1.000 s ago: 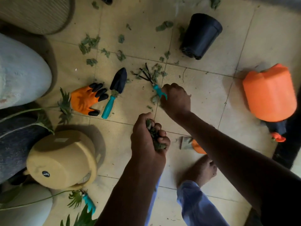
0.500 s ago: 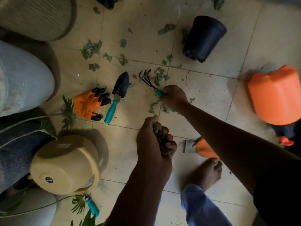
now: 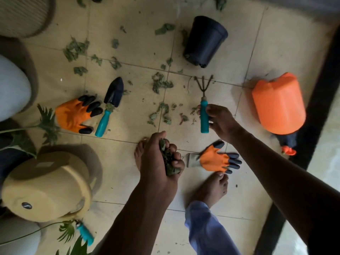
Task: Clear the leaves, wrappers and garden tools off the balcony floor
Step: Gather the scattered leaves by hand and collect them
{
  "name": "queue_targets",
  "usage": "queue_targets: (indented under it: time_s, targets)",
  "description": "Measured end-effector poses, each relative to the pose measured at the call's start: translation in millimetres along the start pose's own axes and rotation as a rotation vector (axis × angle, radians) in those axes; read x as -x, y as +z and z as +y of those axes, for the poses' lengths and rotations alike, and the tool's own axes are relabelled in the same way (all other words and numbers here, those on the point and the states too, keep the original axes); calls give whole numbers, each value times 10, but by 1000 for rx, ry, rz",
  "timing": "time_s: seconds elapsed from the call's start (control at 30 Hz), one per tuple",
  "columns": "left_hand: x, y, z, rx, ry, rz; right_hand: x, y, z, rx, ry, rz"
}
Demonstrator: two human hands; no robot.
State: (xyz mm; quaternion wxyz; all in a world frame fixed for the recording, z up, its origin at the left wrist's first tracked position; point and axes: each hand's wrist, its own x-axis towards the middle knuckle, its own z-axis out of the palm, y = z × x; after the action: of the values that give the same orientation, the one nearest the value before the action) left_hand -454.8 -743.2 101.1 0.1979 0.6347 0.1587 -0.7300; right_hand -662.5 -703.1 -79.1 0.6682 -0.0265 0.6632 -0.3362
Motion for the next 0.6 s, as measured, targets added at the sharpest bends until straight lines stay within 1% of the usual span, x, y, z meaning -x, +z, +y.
queue_targets:
  time_s: [0.07, 0.13, 0.2, 0.27, 0.4, 0.43, 0.5, 0.53, 0.57, 0.6]
  targets:
    - [-14, 15, 8, -6, 2, 3, -91, -86, 1, -5, -18, 216]
    - [-26, 30, 12, -10, -1, 6, -209, -149, 11, 102, -10, 460]
    - [-40, 39, 14, -13, -4, 6, -325, -207, 42, 212, 15, 620]
    - [-57, 49, 15, -13, -5, 3, -393, -243, 66, 295, 48, 710]
    - [-80, 76, 20, -20, 12, 5, -459, -239, 51, 474, 49, 784]
    - [-82, 84, 19, -19, 13, 7, -442, -203, 48, 540, 17, 833]
    - [-84, 98, 13, -11, 12, 12, -393, -115, 74, 790, -163, 943]
    - [-84, 104, 9, -8, 10, 14, -364, -52, 102, 903, -285, 902]
    - [-84, 112, 5, -6, 8, 15, -345, 16, 138, 979, -386, 773]
    - [-83, 117, 2, -6, 7, 16, -331, 98, 173, 1022, -422, 601]
